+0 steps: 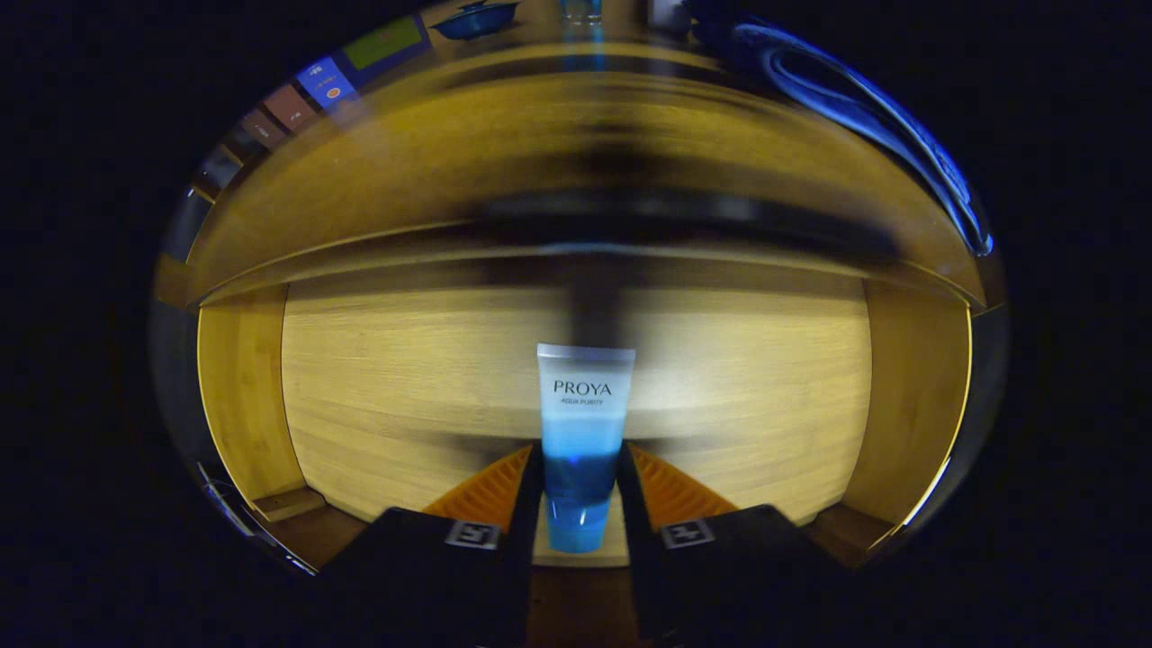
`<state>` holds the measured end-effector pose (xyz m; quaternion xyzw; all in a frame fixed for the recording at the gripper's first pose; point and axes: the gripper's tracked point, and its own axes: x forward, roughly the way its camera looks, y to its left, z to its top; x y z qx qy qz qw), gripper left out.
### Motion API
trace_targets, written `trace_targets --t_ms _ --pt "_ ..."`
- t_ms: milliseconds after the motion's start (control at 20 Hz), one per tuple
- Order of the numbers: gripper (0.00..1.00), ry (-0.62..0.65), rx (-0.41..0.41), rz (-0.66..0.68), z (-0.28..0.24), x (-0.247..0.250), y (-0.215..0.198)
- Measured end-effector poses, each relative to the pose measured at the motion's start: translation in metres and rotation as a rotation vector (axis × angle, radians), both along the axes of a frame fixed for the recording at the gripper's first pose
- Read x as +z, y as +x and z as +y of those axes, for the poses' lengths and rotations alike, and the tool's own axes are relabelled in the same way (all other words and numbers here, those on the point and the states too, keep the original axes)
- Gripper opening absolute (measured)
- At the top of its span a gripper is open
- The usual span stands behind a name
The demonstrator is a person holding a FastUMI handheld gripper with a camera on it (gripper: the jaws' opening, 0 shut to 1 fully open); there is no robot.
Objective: Pull open the drawer, take out the items inside it, and place them on the countertop above the cabinet.
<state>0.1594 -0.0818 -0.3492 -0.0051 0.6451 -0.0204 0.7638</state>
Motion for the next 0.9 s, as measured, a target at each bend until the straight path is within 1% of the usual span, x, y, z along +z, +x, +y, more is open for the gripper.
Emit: trace_targets --t_ms 100,150,200,300,450,650,900 --pt "0.40 -0.034 0.064 -0.027 0.005 0.001 0.002" --pt "0.40 -0.034 0.059 -0.042 0.003 0.001 0.005" --pt "0.30 -0.013 0.044 -0.041 0.010 0.005 0.005" --pt "0.30 0.051 0.001 -0.045 0.013 0.010 -0.002" --pt "0.30 0.072 -0.006 -0.071 0.012 0.027 0.001" --pt "0.30 0.148 -0.011 -0.146 0.014 0.072 -0.002" --pt "0.29 0.185 0.003 -0.207 0.018 0.136 -0.002"
